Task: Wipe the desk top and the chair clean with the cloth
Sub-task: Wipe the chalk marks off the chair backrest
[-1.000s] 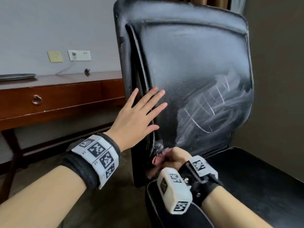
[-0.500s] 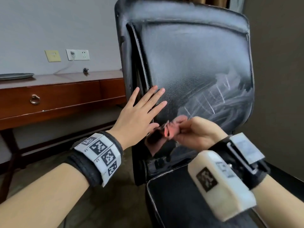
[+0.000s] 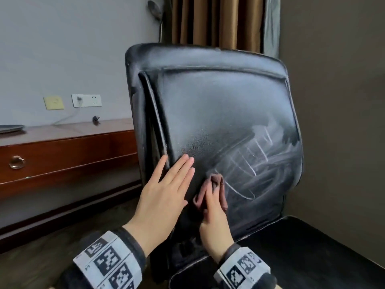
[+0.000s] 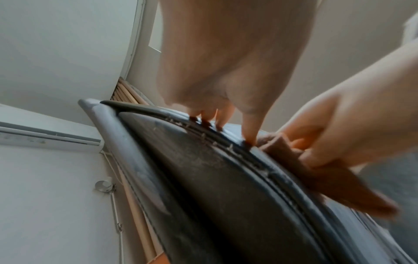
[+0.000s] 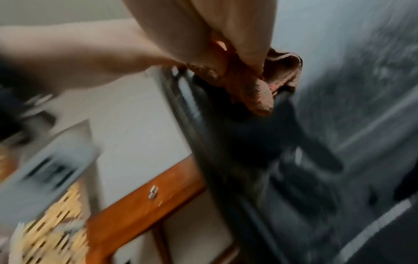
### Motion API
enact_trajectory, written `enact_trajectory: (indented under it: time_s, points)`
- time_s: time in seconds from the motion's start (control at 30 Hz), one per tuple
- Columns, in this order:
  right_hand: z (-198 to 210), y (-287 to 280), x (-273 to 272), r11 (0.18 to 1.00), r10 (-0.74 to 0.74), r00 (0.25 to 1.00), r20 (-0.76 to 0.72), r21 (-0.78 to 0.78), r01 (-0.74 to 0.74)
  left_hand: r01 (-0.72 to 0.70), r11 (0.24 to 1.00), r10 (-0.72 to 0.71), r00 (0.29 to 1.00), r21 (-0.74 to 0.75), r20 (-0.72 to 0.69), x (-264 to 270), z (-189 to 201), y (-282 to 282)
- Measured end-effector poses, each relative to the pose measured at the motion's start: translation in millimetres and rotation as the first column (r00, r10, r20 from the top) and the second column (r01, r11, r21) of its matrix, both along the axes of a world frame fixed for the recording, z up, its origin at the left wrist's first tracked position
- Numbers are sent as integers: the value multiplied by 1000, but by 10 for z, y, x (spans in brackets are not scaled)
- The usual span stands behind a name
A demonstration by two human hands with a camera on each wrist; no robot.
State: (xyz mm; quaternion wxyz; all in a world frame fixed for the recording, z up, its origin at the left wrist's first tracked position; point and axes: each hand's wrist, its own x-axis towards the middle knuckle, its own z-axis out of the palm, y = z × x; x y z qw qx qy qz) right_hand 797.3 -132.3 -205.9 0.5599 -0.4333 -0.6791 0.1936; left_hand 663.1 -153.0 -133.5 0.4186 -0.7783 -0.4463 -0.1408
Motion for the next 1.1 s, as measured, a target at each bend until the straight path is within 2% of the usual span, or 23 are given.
enact_trajectory:
  time_s: [0.07,0.13,0.2,0.3,0.33,0.4,0.47,0.5,0.57,0.63,0.7,0.77,0.87,0.93,1.0,1.1]
  points:
    - [209,371,322,990,-138,989,49,31,137,0,1000,0,1000,-27,4,1,7,-9]
    - [266,520,423,975,-213,964,160,96,199,-37,996,40,999,-87,37,67,80,-39]
    - [116,460,362,962,-179,928,327,257,95,-162,972,165,986,-170,2,202,195,-60]
    - [-54,482,558,897,-167,816,554,429,-108,-236,952,241,971,-197,0,396,318,69]
    - [12,591,723,884,-205,811,549,460,-88,-253,945,258,966,-208,-5,449,342,113]
    - [227,852,1058,883,-314,862,398,457,111,-273,937,277,961,-216,-14,489,364,180]
    - [365,1000,1151,900,-357,905,232,345,267,-304,927,305,952,-220,-29,504,384,217]
    - [337,997,1054,910,-354,910,216,305,281,-327,918,326,944,-225,-45,513,382,230]
    - [101,860,749,897,-302,903,307,413,160,-362,898,358,931,-250,-63,529,379,242]
    - [-136,687,576,843,-202,857,475,529,-95,-379,889,373,925,-256,-73,531,378,276]
    - [-53,759,796,810,-176,788,590,542,-225,-393,883,383,919,-256,-91,548,374,296]
    - [188,978,1139,814,-286,773,566,569,-116,-410,877,395,912,-251,-110,563,376,315]
    - [570,1246,1546,812,-455,786,419,558,173,-424,874,402,906,-238,-136,597,378,374]
    - [684,1293,1622,767,-567,731,380,567,300,-427,870,401,904,-246,-151,604,373,408]
    - [745,1262,1680,718,-648,654,391,599,354,-429,868,399,902,-248,-165,589,375,425]
    - [876,1112,1809,632,-726,549,415,717,294,-438,870,405,897,-227,-178,567,375,415]
